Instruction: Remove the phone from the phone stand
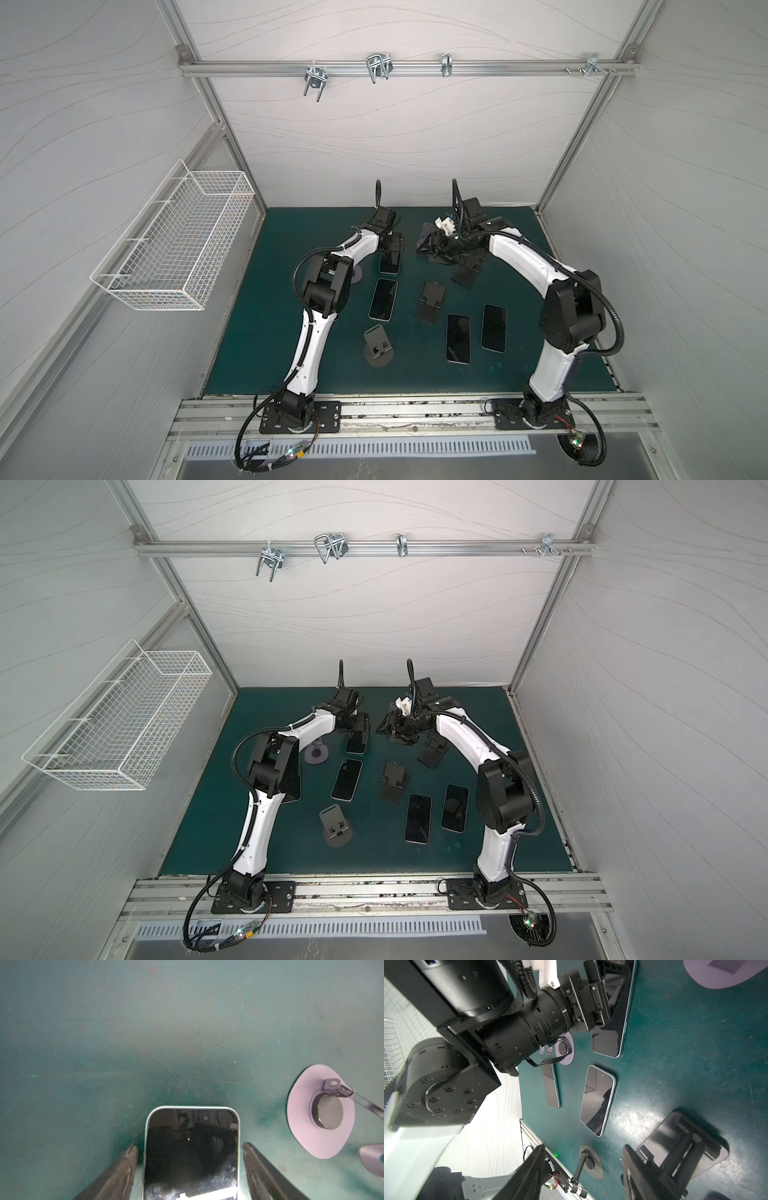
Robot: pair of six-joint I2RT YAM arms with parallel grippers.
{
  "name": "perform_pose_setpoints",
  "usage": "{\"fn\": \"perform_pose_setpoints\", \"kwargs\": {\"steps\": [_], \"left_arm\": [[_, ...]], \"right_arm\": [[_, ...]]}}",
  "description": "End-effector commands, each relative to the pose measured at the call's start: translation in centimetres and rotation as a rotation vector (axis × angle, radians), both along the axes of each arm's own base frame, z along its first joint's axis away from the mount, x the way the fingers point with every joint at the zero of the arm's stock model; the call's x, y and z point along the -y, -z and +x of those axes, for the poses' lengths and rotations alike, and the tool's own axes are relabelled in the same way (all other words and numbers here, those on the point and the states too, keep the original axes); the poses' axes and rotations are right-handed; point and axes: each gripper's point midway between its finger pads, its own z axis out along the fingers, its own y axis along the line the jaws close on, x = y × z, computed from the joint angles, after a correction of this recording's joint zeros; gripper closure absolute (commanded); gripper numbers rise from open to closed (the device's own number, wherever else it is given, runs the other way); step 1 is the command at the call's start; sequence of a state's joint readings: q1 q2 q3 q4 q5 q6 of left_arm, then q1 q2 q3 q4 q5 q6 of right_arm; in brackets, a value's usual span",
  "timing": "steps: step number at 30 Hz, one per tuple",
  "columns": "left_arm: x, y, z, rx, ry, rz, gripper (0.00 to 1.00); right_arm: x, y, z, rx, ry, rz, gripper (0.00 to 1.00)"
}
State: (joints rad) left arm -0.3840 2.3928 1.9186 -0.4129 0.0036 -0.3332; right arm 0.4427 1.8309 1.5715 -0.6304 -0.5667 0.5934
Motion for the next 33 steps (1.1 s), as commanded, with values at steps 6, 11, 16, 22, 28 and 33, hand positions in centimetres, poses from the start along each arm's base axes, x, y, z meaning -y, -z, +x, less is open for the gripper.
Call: {"fn": "perform_pose_setpoints", "kwargs": {"steps": [6, 11, 16, 22, 28, 33], "left_arm": [[-0.1, -2.2, 1.7, 0.061, -0.018, -0.016, 0.19], [0.0, -3.2, 1.7, 0.074, -0.017, -0.023, 0.19], [0.1, -5.0, 2.0, 0.104, -0.008, -0.027, 0.19], [-0.1, -7.3, 2.1, 0.136, -0.008, -0.031, 0.18], [-0.5, -9.2, 1.6, 0.156, -0.016, -0.035, 0.18], [-0.8, -11.3, 0.6, 0.178, -0.009, -0.039, 0.18]], "right_arm": [[0.0, -1.6, 0.0, 0.008, -0.014, 0.017, 0.39], [0.1, -2.2, -0.1, 0.018, -0.010, 0.019, 0.39], [0.2, -3.1, -0.4, 0.030, -0.008, 0.020, 0.39], [0.6, -4.3, -1.1, 0.048, 0.001, 0.017, 0.39], [0.5, -5.4, -2.4, 0.069, -0.003, 0.011, 0.39], [0.4, -6.4, -3.6, 0.090, -0.004, 0.008, 0.39]]}}
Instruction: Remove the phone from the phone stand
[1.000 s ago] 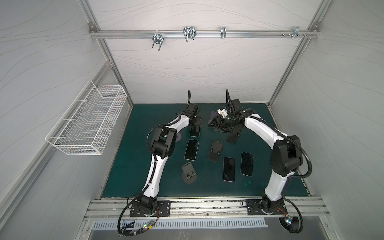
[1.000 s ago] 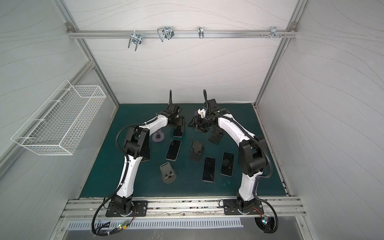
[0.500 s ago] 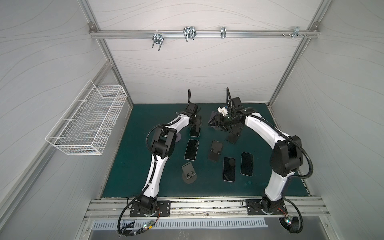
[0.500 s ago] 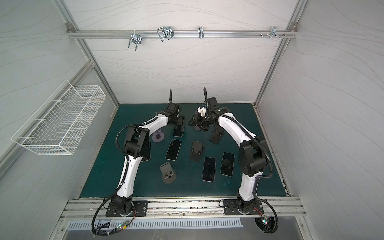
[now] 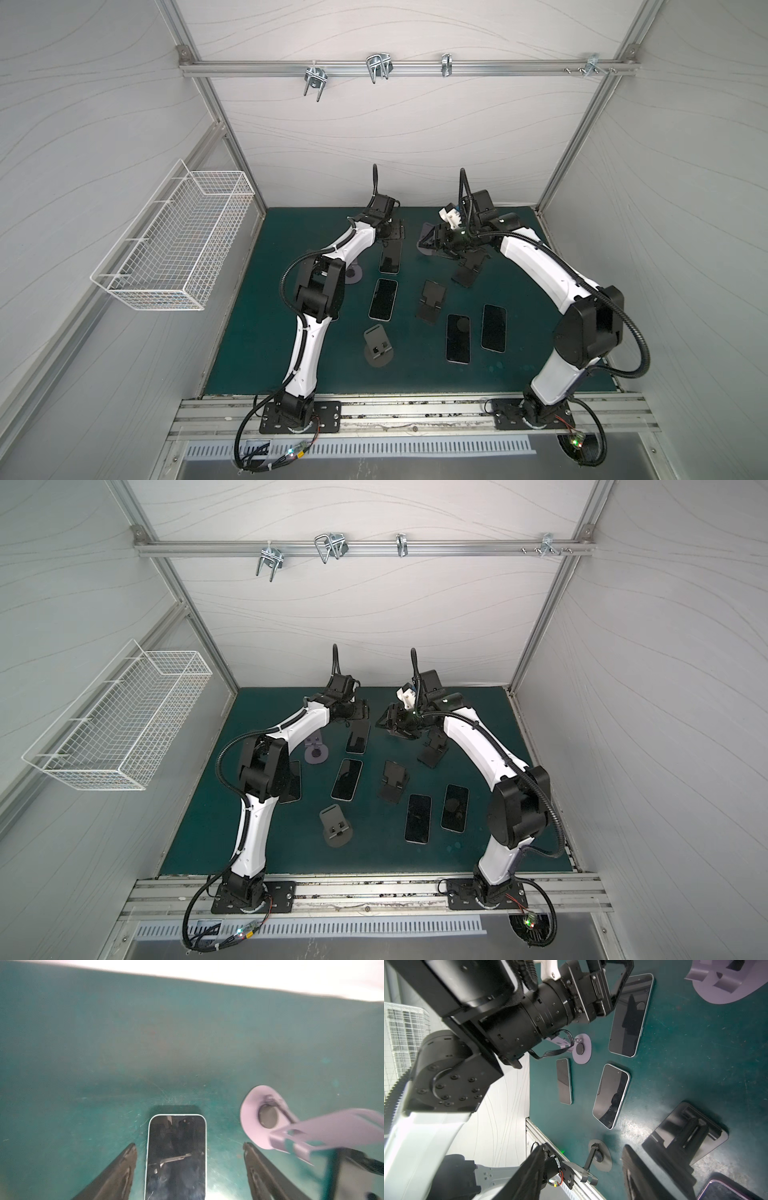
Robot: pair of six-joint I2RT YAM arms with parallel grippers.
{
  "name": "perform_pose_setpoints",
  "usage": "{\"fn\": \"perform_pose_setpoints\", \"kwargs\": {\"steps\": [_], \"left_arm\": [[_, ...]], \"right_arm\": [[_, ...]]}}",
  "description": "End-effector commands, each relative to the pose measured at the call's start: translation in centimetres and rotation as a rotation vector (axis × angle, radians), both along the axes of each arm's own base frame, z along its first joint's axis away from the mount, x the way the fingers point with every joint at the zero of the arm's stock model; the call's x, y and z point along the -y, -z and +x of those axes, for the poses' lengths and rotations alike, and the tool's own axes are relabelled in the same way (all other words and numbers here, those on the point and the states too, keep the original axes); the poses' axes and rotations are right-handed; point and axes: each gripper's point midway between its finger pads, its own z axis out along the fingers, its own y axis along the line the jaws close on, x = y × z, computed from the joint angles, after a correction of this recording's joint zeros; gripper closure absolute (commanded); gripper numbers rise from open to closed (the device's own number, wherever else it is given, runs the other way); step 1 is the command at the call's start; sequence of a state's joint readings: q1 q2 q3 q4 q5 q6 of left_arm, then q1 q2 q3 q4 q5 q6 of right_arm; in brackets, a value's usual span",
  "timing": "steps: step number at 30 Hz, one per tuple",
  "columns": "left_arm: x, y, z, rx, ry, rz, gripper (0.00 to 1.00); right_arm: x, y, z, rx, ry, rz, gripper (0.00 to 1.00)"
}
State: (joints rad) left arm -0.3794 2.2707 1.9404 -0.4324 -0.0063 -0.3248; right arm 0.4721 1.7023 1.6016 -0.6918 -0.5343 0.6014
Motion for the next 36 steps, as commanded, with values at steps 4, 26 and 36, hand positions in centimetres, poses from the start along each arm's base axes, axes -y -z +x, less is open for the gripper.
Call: {"fn": "perform_pose_setpoints", "kwargs": {"steps": [4, 26, 36], "left_arm": [[-1.2, -6.0, -1.0, 0.094, -0.006, 0.004, 0.18], [-5.2, -15.1, -12.4, 0.200, 0.006, -0.048, 0.17], [-10.9, -15.3, -21.2, 0.280, -0.053, 0.037, 0.16]], "right_arm": [[0.1, -1.5, -2.4, 0.017, 0.002, -0.012, 0.39], [0.9, -5.1, -9.6, 0.107, 0.010, -0.020, 0.40], [5.9, -3.7, -10.4, 0.248, 0.087, -0.177, 0.40]]}}
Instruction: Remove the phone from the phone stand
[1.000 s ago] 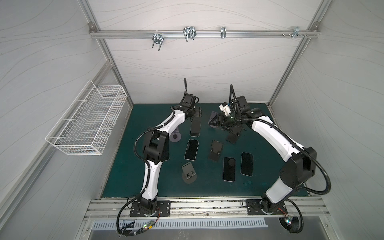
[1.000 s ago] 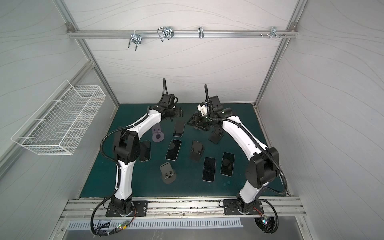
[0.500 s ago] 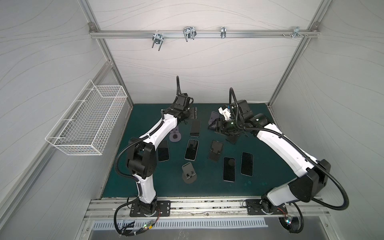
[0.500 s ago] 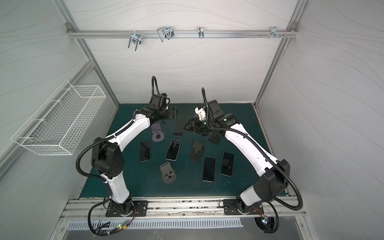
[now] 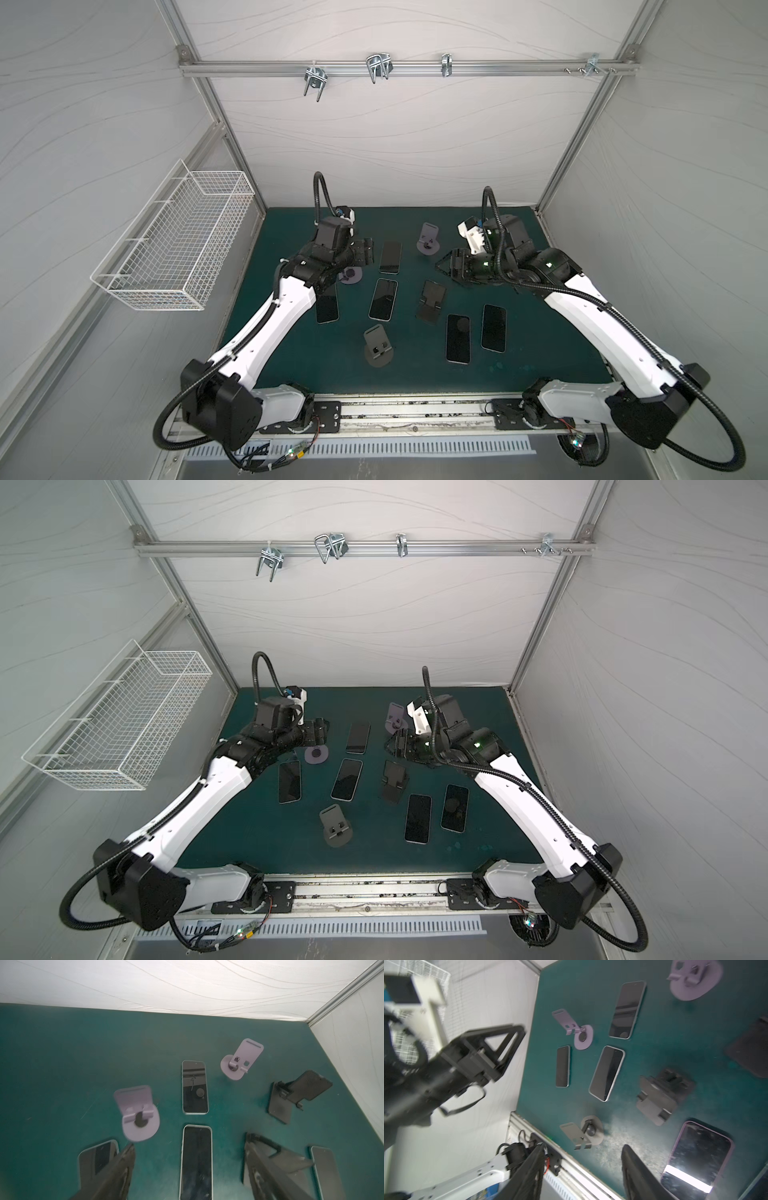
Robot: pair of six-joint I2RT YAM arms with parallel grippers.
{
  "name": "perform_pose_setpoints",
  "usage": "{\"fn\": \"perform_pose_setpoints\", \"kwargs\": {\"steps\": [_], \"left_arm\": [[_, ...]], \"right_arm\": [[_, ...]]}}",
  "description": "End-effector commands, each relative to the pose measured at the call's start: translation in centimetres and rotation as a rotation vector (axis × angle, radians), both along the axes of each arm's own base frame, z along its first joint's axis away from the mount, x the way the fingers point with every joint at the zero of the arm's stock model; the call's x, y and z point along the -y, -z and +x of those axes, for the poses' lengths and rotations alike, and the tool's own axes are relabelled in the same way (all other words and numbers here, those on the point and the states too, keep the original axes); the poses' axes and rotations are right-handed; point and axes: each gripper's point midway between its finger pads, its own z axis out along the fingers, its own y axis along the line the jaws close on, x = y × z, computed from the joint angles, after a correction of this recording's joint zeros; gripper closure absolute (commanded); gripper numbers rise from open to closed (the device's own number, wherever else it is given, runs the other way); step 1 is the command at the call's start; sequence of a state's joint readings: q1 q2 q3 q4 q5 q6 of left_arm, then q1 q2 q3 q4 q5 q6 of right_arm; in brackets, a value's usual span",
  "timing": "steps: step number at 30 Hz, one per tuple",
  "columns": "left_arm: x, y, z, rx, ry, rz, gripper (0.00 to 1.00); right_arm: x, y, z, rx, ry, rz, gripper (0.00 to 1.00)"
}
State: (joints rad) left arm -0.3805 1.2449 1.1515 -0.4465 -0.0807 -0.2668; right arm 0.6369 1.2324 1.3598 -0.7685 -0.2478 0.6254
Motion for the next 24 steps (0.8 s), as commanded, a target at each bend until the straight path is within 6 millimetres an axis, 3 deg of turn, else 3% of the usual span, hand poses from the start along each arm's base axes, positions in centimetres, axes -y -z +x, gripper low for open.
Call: {"fn": "perform_pose_setpoints", "kwargs": {"steps": [1, 6, 11, 17, 24], "left_arm": [[-2.3, 0.0, -2.2, 0.046, -0.058, 0.033, 0.16], [-5.1, 1.0, -5.5, 0.122, -0.134, 0.047, 0.15], [-7.9, 2.3, -7.0, 0.191, -0.235, 0.099, 0.13], [-10.8, 2.9, -6.4, 0.264, -0.366, 0.215, 0.10], [-13.1, 3.0, -3.8, 0.289, -0.450, 0.303, 0.09]], "right_arm": [[2.3, 1.5, 0.1, 0.045, 0.054, -0.088, 0.40], [4.3, 2.6, 0.7, 0.128, 0.084, -0.144, 0.40], [6.7, 3.5, 2.5, 0.180, 0.161, -0.171, 0.37], [11.9, 2.6, 6.6, 0.395, 0.365, -0.334, 0.31], [19.2, 1.7, 10.7, 0.640, 0.677, -0.493, 0.33]]}}
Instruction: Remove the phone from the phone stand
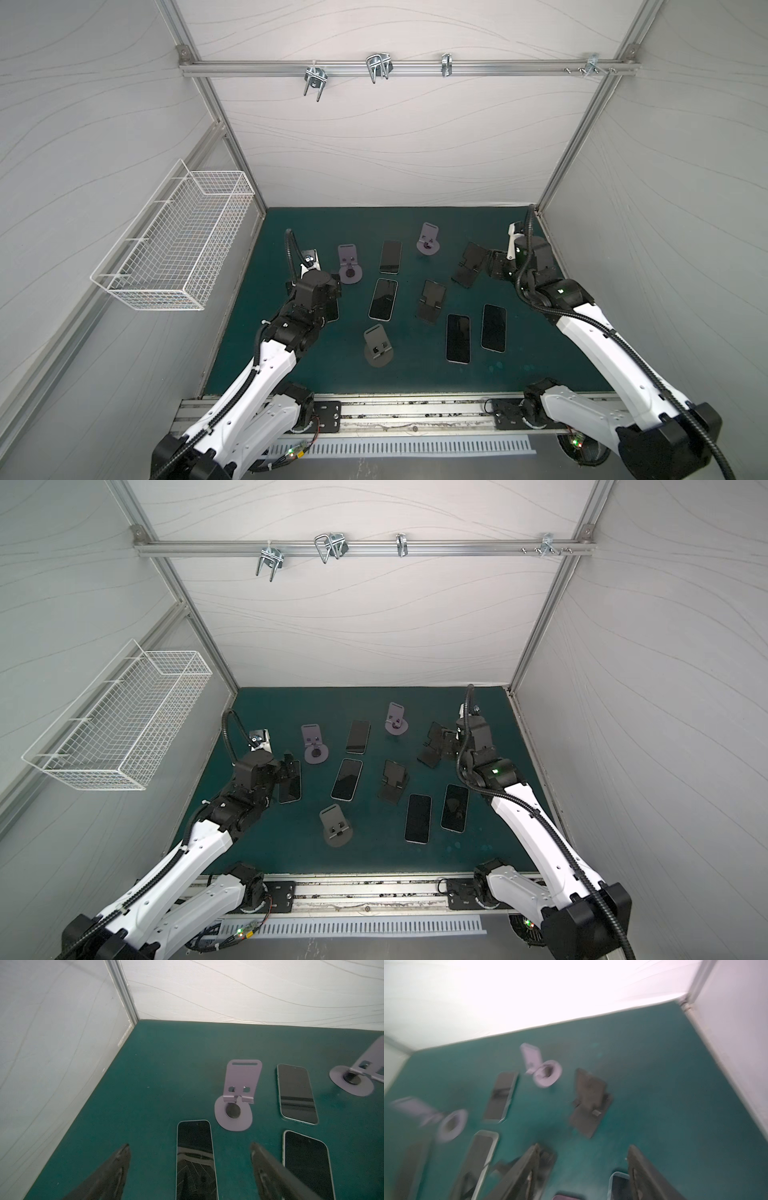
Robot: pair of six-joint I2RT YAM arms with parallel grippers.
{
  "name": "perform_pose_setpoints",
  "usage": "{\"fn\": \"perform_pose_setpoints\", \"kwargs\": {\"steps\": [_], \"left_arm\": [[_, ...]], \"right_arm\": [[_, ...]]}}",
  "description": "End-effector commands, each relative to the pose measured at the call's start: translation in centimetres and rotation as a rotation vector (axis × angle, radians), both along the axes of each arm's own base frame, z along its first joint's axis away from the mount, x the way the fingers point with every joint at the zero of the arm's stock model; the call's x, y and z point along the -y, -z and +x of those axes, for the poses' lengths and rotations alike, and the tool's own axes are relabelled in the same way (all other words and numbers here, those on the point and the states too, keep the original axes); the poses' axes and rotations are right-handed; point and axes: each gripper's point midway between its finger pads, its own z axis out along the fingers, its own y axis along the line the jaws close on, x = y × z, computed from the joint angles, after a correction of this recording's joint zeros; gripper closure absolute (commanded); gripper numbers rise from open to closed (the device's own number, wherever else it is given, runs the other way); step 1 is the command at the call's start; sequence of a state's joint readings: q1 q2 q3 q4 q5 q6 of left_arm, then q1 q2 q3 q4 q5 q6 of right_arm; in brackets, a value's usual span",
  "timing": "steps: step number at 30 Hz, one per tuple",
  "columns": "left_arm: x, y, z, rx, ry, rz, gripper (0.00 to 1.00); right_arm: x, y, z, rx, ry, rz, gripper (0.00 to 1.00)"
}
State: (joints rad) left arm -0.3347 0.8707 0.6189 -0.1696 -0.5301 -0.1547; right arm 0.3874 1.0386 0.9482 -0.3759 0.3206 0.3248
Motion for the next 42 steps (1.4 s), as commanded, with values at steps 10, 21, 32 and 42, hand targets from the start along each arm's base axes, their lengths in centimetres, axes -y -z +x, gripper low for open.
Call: {"fn": "perform_pose_setpoints", "kwargs": {"steps": [10, 21, 32, 42], "left_arm": [[-7.2, 2.8, 3.5, 0.055, -0.209, 0.025, 0.08], [-8.7, 8.3, 5.3, 0.071, -0.219, -0.098, 0.08], [-5.8, 8.5, 7.0, 0.182, -0.007, -0.101, 0.08], [-4.5, 10.3, 7.3, 0.199, 0.086, -0.099, 0.09]], "right_arm": [[11.0, 4.0, 4.2, 0.276, 0.366, -0.156, 0.33], [8.2, 9.3, 6.5, 0.318, 0.163, -0.160, 0.33], [4.3, 10.6, 9.3, 0.338, -0.053, -0.094, 0.30], [3.9, 9.4, 9.1, 0.365, -0.109, -0.109, 0.30]]}}
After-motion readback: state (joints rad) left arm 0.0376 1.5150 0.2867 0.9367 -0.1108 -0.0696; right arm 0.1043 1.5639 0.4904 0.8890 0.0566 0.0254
